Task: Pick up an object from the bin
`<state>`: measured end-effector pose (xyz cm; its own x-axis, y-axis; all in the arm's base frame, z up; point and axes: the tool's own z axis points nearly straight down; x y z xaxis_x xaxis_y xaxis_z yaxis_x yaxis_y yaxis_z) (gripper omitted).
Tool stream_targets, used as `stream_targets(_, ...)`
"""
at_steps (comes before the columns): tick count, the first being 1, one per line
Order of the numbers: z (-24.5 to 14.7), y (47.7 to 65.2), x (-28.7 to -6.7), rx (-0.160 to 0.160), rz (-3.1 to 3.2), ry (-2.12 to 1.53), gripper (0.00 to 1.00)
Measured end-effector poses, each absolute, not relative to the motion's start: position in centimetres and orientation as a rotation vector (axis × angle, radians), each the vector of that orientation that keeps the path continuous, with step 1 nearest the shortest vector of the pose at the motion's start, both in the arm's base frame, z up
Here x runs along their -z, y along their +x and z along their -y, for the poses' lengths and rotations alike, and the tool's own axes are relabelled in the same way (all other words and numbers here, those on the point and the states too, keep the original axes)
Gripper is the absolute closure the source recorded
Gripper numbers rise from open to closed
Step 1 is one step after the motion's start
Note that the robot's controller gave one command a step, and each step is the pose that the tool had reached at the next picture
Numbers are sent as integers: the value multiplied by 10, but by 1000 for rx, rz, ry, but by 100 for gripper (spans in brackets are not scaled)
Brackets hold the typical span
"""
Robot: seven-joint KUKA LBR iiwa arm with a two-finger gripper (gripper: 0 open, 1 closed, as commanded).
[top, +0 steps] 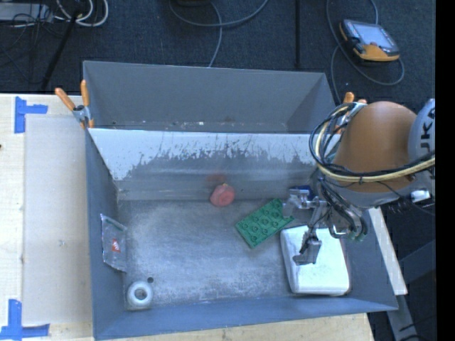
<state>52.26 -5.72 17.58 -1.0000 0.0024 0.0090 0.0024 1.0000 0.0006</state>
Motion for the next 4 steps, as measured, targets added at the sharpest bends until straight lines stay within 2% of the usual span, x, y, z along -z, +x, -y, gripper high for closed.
stream_targets(1,57,553,-127,2,3138,-79,0)
stream_targets(2,31,568,-67,2,3132,-232,0)
stream_targets(3,33,571,-73,-1,3140,-230,100)
stream_targets(4,38,590,-221,-2,3146,162,100)
